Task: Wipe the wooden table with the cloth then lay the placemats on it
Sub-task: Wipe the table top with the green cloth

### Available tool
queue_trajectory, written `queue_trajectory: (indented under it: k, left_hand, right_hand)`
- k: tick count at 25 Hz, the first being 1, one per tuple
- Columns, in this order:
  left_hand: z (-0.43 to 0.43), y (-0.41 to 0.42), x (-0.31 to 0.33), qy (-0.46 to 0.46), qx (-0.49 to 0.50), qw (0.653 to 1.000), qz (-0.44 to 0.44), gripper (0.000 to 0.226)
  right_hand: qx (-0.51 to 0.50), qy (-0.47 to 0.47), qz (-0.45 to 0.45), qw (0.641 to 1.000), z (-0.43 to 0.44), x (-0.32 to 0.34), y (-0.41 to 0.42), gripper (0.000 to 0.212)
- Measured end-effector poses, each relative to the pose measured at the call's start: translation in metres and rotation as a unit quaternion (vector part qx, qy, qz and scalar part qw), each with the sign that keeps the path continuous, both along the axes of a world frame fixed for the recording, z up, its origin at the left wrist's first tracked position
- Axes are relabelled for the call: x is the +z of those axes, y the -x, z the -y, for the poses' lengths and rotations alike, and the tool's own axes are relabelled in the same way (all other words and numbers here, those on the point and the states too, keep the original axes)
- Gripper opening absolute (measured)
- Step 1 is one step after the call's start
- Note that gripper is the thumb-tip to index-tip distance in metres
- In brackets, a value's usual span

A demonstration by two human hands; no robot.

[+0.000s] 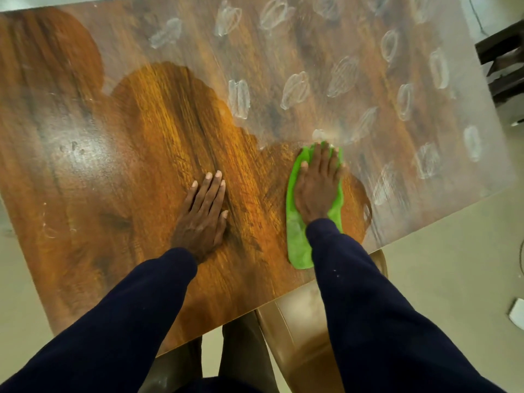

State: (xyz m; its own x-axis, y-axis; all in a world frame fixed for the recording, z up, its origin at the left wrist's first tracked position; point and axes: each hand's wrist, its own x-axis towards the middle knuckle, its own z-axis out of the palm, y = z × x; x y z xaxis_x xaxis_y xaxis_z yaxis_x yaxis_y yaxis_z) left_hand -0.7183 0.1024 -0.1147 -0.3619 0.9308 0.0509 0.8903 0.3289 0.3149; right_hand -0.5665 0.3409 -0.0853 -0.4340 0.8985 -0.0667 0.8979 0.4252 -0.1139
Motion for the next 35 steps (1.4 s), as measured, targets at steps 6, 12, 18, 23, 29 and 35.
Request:
queue_trajectory:
  k: [6, 12, 18, 23, 29, 35]
  left_hand:
    - [-0.002, 0.004, 0.009, -0.014, -0.01, 0.999, 0.028, 0.059]
    - [-0.039, 0.064, 0.023, -0.057, 0.107, 0.991, 0.065, 0.055]
    - [-0.053, 0.117, 0.004, -0.038, 0.105, 0.993, 0.02, 0.053]
    - [-0.055, 0.115, 0.005, -0.033, 0.114, 0.993, 0.03, 0.056]
    - [-0.057, 0.114, 0.003, -0.024, 0.126, 0.991, 0.022, 0.056]
    - [-0.057, 0.118, -0.002, -0.018, 0.126, 0.992, 0.005, 0.056]
  right_hand:
    - [0.324, 0.052, 0.011, 0.945, 0.043, 0.008, 0.006, 0.06]
    - [0.172, 0.016, -0.018, 0.985, -0.038, -0.001, -0.034, 0.058]
    - [0.089, 0.004, -0.043, 0.995, -0.039, -0.009, 0.066, 0.059]
    - [0.382, 0.057, -0.009, 0.922, 0.008, 0.002, 0.044, 0.058]
    - [0.161, 0.015, -0.036, 0.986, -0.075, -0.005, 0.039, 0.057]
    - [0.185, 0.012, -0.043, 0.982, -0.044, -0.007, 0.148, 0.059]
